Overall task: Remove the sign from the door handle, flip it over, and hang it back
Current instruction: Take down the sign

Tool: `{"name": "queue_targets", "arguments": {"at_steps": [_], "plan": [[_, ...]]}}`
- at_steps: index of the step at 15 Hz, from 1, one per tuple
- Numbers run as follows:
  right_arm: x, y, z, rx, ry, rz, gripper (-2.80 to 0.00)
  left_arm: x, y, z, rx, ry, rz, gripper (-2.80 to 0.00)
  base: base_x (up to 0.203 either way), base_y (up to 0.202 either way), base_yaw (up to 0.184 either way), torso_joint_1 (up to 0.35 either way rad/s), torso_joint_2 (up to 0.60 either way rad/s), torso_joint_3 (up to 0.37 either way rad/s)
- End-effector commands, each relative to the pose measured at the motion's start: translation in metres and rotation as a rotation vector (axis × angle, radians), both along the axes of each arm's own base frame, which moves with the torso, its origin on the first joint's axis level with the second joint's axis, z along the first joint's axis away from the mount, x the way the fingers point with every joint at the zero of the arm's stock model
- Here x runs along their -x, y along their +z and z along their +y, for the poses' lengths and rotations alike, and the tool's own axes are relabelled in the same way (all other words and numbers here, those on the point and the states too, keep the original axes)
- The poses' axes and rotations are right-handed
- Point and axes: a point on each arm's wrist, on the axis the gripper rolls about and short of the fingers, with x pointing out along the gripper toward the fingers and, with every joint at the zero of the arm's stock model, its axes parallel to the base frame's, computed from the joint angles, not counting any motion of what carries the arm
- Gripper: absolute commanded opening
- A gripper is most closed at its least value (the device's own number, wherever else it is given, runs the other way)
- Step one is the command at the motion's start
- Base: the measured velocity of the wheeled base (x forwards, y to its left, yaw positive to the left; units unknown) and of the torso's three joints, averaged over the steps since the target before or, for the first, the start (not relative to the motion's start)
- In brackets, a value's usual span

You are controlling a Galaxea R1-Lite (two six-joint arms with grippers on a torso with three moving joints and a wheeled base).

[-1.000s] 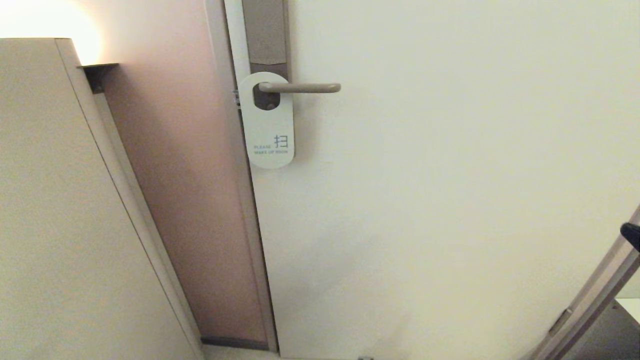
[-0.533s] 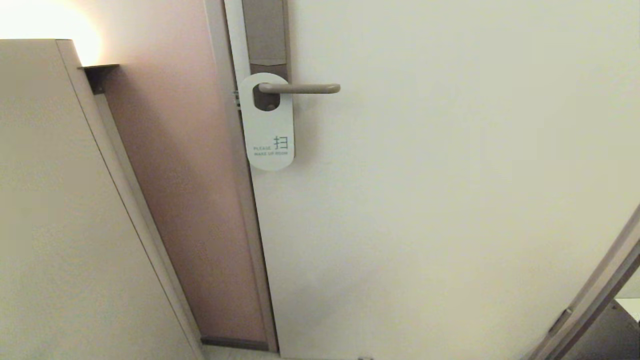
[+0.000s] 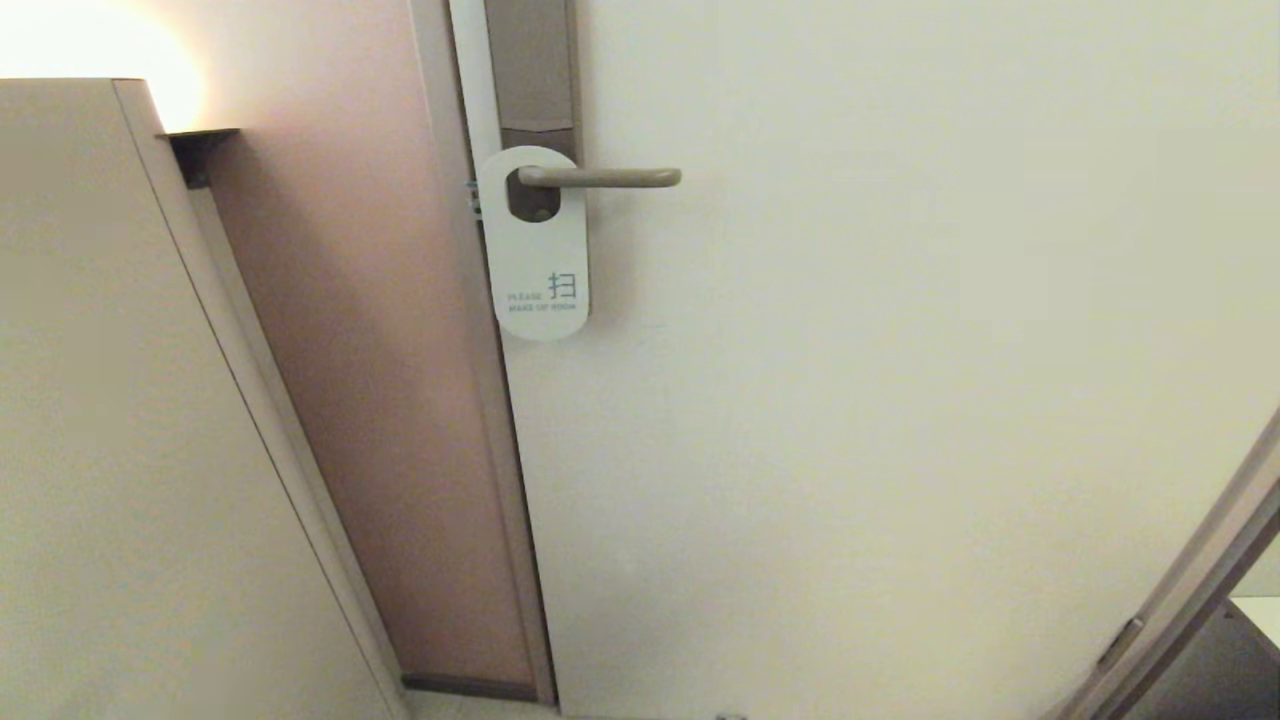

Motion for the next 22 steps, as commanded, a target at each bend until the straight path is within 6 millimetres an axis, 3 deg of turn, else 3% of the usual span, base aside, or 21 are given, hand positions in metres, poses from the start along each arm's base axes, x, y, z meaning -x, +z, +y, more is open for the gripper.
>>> {"name": "queue_targets", "arguments": {"at_steps": [1,4,22], "plan": [[0.0108,-0.004,0.0,0.002,0.004,-0.104,-2.8,0.0,-0.0001,0.0,-0.001,0.0,0.0,-2.8,0.0,0.0,0.0,0.0,0.0,0.0],[0.0178,-0.0063,0.0,0.001,0.004,-0.187,-2.8,0.0,-0.0001,0.0,0.0,0.0,0.0,-2.8,0.0,0.0,0.0,0.0,0.0,0.0],[0.0177,-0.0063,-0.0001,-0.004,0.002,-0.187,-2.8,0.0,-0.0001,0.0,0.0,0.0,0.0,-2.8,0.0,0.0,0.0,0.0,0.0,0.0]]}}
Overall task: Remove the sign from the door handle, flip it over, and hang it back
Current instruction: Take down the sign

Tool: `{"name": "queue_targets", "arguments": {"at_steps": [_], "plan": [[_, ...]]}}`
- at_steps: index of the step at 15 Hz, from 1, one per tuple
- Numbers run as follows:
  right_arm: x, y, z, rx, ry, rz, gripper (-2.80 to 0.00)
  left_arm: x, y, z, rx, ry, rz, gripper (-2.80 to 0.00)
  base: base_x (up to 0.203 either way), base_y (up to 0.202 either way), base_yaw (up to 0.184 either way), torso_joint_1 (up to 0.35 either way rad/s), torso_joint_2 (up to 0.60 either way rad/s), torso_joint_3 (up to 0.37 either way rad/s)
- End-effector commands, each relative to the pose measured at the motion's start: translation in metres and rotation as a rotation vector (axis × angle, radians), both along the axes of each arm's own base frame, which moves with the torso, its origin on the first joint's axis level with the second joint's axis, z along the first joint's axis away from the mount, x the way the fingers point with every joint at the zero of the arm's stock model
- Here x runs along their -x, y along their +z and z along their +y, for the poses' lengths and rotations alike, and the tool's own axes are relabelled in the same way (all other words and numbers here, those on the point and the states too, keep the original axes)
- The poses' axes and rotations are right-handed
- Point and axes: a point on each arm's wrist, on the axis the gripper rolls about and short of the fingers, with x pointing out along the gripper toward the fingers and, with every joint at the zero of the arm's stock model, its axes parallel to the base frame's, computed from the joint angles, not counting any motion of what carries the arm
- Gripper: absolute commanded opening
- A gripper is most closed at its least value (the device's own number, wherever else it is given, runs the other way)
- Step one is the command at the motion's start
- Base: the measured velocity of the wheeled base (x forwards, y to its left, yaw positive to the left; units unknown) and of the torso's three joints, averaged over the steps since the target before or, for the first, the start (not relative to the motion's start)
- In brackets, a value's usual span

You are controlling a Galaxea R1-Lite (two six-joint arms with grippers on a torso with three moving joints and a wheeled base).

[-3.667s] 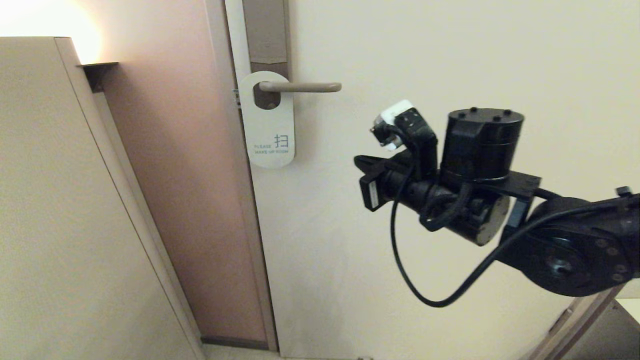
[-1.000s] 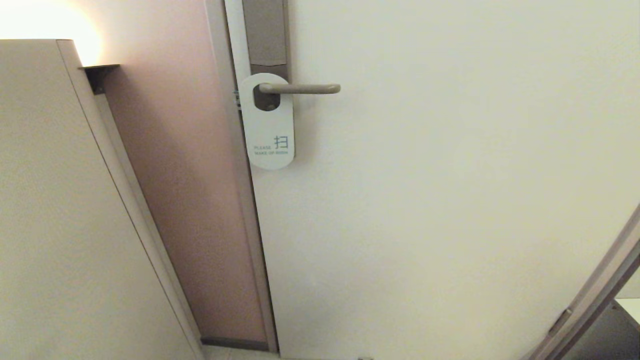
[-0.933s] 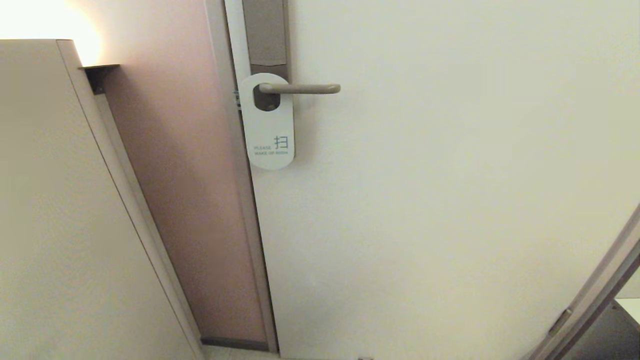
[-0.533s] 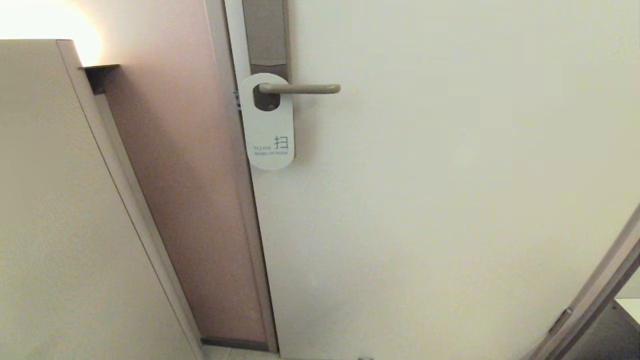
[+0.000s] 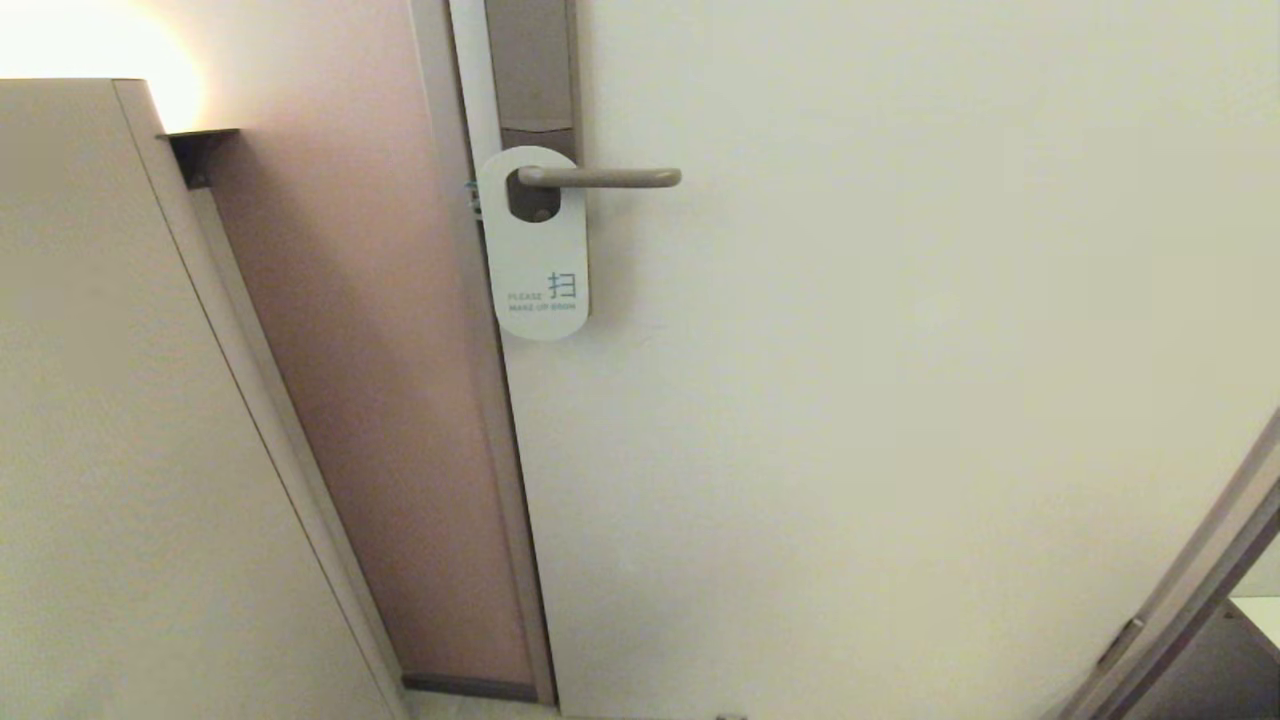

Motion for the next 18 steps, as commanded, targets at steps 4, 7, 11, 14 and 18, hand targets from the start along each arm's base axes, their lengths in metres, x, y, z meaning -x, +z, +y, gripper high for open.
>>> {"name": "queue_targets", "arguments": {"at_steps": [4,7,11,14,18], "plan": [[-0.0001,0.0001,0.0,0.0,0.0,0.001,-2.8,0.0,0.0,0.0,-0.006,0.0,-0.001,-2.8,0.0,0.0,0.0,0.0,0.0,0.0],[-0.0001,0.0001,0.0,0.0,0.0,0.001,-2.8,0.0,0.0,0.0,-0.003,0.0,-0.001,-2.8,0.0,0.0,0.0,0.0,0.0,0.0],[-0.0001,0.0001,0.0,0.0,0.0,0.001,-2.8,0.0,0.0,0.0,-0.006,-0.001,-0.001,-2.8,0.0,0.0,0.0,0.0,0.0,0.0],[-0.0002,0.0001,0.0,0.0,0.0,0.002,-2.8,0.0,0.0,0.0,-0.006,-0.001,-0.001,-2.8,0.0,0.0,0.0,0.0,0.0,0.0],[-0.0002,0.0001,0.0,0.0,0.002,0.003,-2.8,0.0,0.0,0.0,-0.005,-0.001,-0.001,-2.8,0.0,0.0,0.0,0.0,0.0,0.0]]}}
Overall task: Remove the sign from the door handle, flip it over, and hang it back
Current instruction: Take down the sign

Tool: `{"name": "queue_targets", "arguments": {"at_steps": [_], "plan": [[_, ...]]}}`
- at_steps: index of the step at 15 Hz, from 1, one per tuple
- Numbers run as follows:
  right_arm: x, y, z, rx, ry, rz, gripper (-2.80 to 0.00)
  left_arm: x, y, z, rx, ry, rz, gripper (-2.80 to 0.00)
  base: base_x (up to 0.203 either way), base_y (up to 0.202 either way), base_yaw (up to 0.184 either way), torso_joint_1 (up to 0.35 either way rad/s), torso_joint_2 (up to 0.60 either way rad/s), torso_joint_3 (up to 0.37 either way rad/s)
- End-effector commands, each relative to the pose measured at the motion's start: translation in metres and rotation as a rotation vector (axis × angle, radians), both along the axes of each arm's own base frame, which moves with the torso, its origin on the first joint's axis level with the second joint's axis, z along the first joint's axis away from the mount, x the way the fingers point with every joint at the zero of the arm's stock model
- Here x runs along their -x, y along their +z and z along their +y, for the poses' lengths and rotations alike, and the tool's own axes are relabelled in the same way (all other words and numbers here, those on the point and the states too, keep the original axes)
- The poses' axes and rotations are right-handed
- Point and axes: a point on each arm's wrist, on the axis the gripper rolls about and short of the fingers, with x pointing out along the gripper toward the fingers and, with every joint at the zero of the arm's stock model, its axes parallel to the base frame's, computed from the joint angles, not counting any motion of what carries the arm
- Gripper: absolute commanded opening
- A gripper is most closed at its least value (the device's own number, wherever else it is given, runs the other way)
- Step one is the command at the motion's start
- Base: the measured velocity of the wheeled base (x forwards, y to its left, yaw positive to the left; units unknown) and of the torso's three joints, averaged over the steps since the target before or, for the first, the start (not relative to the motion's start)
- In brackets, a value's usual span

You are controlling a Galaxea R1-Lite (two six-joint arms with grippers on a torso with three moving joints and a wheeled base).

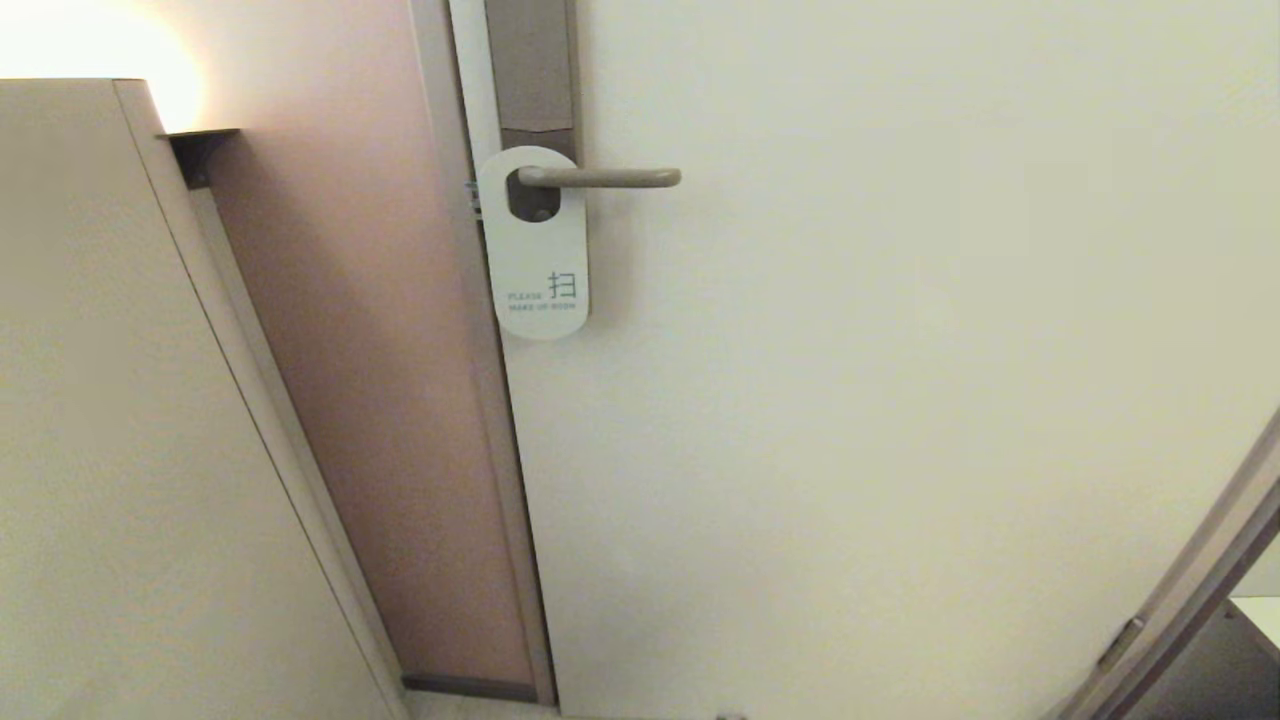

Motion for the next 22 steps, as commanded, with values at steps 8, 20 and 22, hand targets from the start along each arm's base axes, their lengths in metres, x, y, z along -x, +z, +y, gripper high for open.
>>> {"name": "queue_targets", "arguments": {"at_steps": [8,20,22], "plan": [[-0.0001,0.0,0.0,-0.001,0.0,0.001,-2.8,0.0,0.0,0.0,0.0,0.002,0.0,-2.8,0.0,0.0,0.0,0.0,0.0,0.0],[-0.0001,0.0001,0.0,-0.001,0.0,0.001,-2.8,0.0,0.0,0.0002,0.017,0.012,0.0,-2.8,0.0,0.0,0.0,0.0,0.0,0.0],[-0.0001,0.0,0.0,-0.001,0.001,0.001,-2.8,0.0,0.0,0.0002,0.009,0.011,0.0,-2.8,0.0,0.0,0.0,0.0,0.0,0.0]]}}
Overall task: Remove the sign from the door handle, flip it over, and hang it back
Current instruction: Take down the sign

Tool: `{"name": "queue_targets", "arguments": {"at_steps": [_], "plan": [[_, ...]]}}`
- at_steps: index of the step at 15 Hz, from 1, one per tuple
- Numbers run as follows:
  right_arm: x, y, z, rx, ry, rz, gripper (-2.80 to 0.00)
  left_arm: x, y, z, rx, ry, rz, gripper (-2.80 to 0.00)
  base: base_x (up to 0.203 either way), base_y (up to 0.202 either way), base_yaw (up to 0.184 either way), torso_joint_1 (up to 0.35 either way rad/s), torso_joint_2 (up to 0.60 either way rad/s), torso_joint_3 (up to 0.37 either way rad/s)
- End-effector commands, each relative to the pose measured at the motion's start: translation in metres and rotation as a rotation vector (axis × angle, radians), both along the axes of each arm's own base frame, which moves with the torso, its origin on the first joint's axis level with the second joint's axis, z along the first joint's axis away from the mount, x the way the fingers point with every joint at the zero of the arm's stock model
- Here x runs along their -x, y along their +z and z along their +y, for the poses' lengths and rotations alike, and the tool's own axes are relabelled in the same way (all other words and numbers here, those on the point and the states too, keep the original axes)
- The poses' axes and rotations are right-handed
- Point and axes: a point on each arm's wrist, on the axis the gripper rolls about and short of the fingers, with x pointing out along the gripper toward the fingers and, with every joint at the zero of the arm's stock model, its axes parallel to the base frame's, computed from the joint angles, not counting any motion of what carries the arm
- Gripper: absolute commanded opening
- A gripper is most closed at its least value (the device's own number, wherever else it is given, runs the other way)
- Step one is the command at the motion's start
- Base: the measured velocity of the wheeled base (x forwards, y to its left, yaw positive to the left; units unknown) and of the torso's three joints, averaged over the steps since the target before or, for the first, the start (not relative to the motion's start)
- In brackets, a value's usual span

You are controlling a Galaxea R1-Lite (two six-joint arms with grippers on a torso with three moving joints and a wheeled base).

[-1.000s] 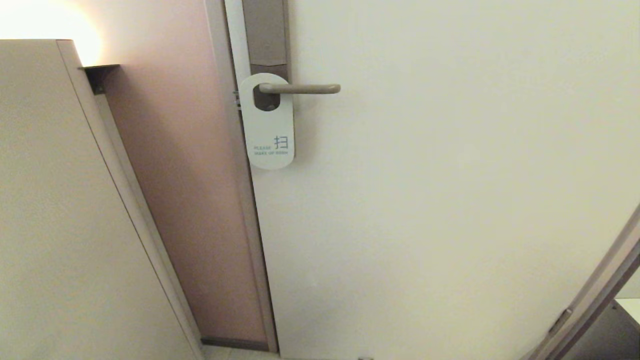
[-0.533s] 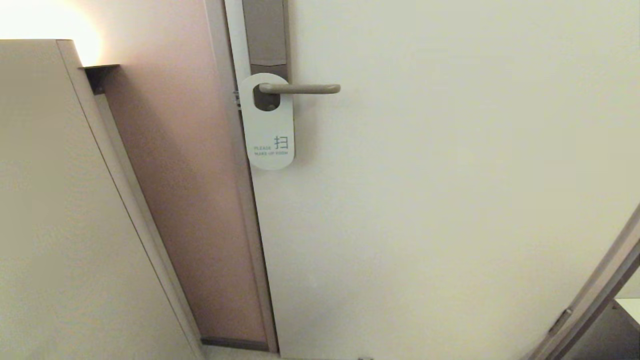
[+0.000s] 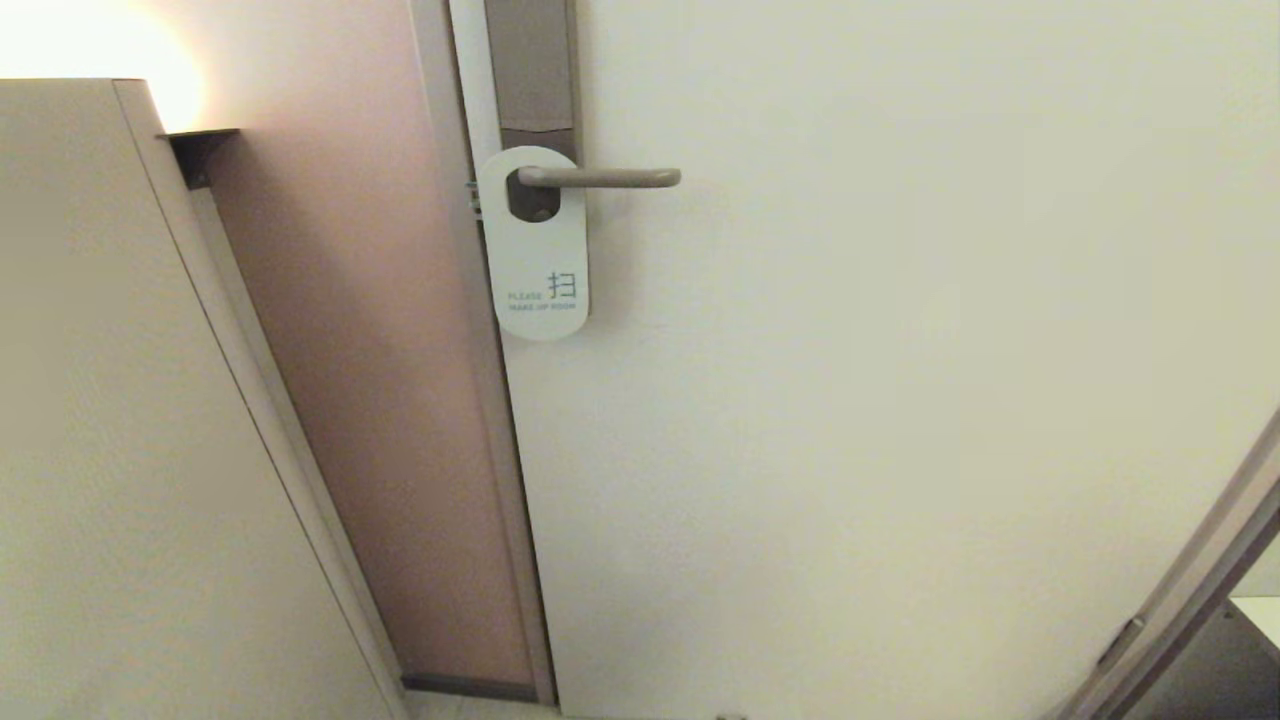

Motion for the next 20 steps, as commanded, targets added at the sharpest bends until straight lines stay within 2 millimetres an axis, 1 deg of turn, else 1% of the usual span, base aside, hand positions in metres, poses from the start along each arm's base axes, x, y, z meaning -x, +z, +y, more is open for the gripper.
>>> {"name": "queue_targets", "arguments": {"at_steps": [1,14,18,20], "plan": [[0.0,0.0,0.0,0.0,-0.001,0.0,-2.8,0.0,0.0,0.0,-0.003,-0.001,-0.001,-2.8,0.0,0.0,0.0,0.0,0.0,0.0],[0.0,0.0,0.0,0.0,0.0,0.002,-2.8,0.0,0.0,0.0,-0.008,-0.001,0.001,-2.8,0.0,0.0,0.0,0.0,0.0,0.0],[0.0,0.0,0.0,0.0,0.0,0.001,-2.8,0.002,0.006,0.0,-0.016,-0.008,-0.017,-2.8,0.0,0.0,0.0,0.0,0.0,0.0],[0.0,0.0,0.0,0.0,-0.001,0.001,-2.8,0.005,0.017,-0.001,-0.014,-0.039,-0.04,-2.8,0.0,0.0,0.0,0.0,0.0,0.0]]}}
